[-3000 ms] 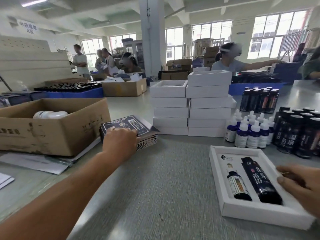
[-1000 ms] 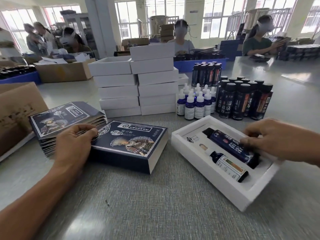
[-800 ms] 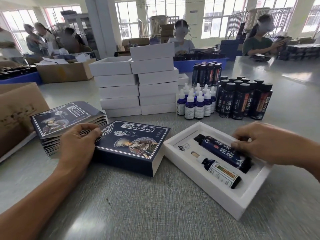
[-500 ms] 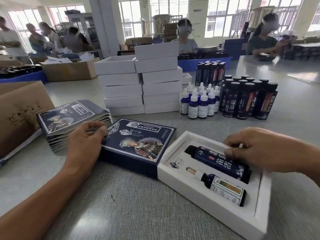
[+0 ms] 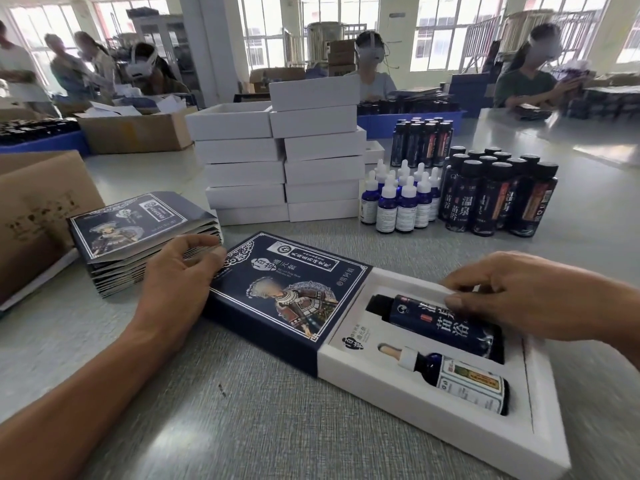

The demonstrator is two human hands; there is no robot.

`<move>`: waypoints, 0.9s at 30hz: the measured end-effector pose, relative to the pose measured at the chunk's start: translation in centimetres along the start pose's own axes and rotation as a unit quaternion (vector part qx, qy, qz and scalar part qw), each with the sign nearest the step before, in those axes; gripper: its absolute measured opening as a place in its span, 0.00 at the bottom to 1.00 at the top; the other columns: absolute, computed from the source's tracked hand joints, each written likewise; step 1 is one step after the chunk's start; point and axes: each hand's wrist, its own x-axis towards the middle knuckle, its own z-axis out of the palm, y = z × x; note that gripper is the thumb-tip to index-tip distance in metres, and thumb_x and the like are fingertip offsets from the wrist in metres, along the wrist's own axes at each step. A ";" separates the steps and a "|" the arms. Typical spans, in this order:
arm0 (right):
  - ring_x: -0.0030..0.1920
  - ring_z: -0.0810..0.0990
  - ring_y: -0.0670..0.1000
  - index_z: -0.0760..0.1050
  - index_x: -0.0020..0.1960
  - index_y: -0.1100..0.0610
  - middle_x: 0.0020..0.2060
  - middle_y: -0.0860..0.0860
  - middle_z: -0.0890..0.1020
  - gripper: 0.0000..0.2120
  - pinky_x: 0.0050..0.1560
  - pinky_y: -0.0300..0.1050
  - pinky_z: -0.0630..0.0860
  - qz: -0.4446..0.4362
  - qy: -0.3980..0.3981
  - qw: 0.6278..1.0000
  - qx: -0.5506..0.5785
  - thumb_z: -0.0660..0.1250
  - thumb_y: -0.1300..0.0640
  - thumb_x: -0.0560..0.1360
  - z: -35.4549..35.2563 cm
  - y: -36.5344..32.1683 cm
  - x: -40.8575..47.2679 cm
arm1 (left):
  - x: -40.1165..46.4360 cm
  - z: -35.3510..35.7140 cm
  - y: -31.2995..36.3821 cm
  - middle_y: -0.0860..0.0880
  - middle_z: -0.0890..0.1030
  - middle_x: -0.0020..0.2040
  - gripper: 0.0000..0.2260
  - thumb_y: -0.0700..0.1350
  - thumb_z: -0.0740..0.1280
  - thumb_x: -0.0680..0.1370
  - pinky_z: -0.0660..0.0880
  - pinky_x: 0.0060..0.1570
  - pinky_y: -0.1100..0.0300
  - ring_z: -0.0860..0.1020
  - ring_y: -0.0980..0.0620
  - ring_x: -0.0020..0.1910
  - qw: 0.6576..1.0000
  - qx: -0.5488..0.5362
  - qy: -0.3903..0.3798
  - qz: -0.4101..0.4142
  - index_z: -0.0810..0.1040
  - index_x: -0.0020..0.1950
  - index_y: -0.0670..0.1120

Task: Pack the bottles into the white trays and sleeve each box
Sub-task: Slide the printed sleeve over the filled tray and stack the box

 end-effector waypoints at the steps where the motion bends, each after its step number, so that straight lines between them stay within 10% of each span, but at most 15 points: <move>1: 0.48 0.81 0.39 0.81 0.51 0.39 0.45 0.35 0.83 0.09 0.54 0.48 0.78 0.001 0.002 1.000 -0.001 0.62 0.43 0.80 0.0 0.0 0.0 | 0.0 0.0 0.1 0.50 0.85 0.43 0.06 0.49 0.72 0.77 0.77 0.29 0.64 0.84 0.56 0.36 1.000 -0.001 -0.008 -0.004 0.81 0.53 0.57; 7: 0.39 0.80 0.39 0.81 0.46 0.43 0.37 0.40 0.83 0.09 0.47 0.49 0.79 0.025 0.091 0.994 -0.047 0.64 0.43 0.79 0.8 0.4 0.8 | 0.0 0.3 -0.2 0.49 0.85 0.47 0.04 0.49 0.71 0.78 0.80 0.45 0.51 0.84 0.49 0.44 0.999 0.019 -0.038 -0.018 0.82 0.51 0.57; 13: 0.37 0.79 0.37 0.83 0.46 0.44 0.35 0.38 0.83 0.06 0.44 0.45 0.78 0.014 0.168 0.985 -0.028 0.68 0.45 0.77 1.6 0.5 1.3 | 0.0 0.6 -0.2 0.55 0.85 0.41 0.04 0.50 0.72 0.77 0.74 0.40 0.60 0.83 0.56 0.41 0.997 0.054 -0.057 -0.008 0.82 0.50 0.59; 27: 0.43 0.83 0.48 0.83 0.46 0.43 0.42 0.44 0.85 0.10 0.41 0.41 0.82 0.108 -0.014 0.989 0.102 0.68 0.39 0.72 -2.0 1.6 -1.4 | -0.9 1.0 1.9 0.50 0.83 0.51 0.11 0.56 0.66 0.79 0.77 0.55 0.45 0.79 0.48 0.50 0.962 0.261 -0.022 0.080 0.82 0.55 0.53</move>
